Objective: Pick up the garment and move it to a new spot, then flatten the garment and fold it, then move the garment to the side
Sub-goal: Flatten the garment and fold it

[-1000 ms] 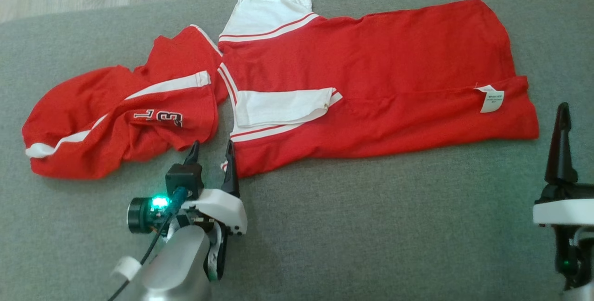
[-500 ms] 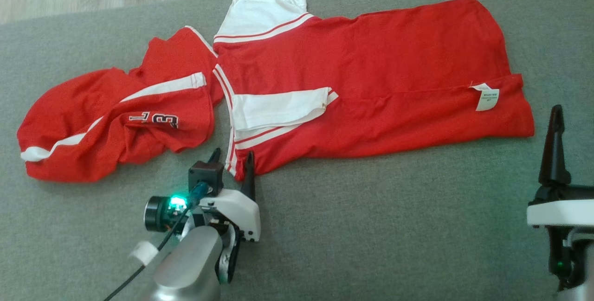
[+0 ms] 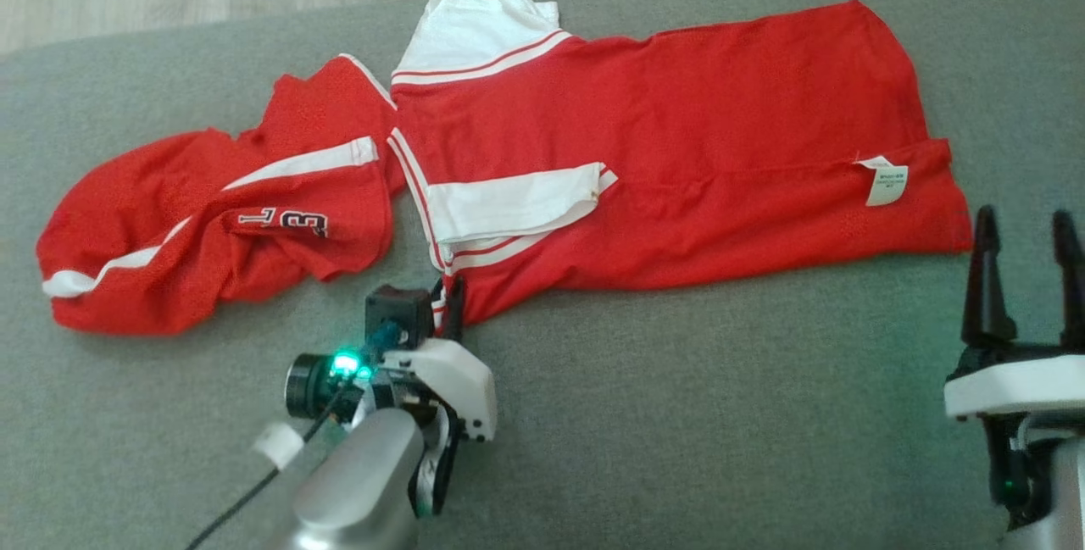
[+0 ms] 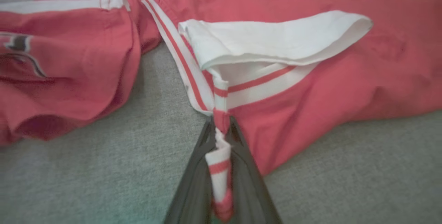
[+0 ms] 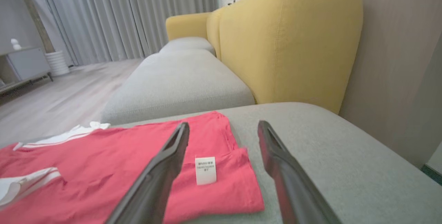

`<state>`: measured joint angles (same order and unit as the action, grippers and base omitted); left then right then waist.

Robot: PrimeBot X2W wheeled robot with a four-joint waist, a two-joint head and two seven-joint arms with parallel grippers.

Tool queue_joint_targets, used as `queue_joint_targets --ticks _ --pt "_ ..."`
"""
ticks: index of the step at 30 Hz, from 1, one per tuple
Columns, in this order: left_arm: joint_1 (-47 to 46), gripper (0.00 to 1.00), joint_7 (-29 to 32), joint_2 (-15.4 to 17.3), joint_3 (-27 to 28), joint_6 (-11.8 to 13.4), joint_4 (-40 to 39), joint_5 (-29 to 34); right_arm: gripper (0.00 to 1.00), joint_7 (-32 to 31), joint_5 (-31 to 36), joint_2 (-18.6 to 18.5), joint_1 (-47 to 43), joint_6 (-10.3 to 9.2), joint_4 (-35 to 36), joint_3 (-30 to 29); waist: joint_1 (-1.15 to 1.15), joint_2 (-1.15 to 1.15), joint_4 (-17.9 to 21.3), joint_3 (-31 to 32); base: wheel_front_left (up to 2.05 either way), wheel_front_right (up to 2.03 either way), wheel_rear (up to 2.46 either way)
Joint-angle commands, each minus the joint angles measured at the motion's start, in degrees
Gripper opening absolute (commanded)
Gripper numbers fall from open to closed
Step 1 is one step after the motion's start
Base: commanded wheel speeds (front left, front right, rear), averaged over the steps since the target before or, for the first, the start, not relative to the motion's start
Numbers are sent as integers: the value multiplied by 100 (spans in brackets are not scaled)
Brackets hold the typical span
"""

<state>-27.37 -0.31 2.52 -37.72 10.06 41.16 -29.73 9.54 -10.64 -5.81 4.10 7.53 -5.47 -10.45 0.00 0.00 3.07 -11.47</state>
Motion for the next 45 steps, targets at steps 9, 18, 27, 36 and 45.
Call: queue_joint_targets --ticks 9,18,27,36,45 --pt "-16 0 -967 73 162 -162 -1060 43 100 -1743 1008 177 1117 -4 -1114 -618 0 0 -196 139 0 0 0" --pt "-107 0 -917 106 27 -93 -1561 163 100 -2544 1972 270 2081 -4 -2302 -1278 0 0 -318 -9 0 0 0" --pt "-189 0 -859 91 -111 -39 -1791 179 100 -2908 2469 228 2728 -4 -3448 -1553 0 0 -473 -249 0 0 0" --pt "-183 0 -773 165 -105 22 -1691 131 0 -2753 2396 -224 2902 -4 -4058 -1460 0 0 -471 -222 0 0 0" --pt "36 0 -498 442 -118 95 -1409 69 0 -2540 1929 -712 2784 -4 -4258 -793 0 0 -345 191 0 0 0"
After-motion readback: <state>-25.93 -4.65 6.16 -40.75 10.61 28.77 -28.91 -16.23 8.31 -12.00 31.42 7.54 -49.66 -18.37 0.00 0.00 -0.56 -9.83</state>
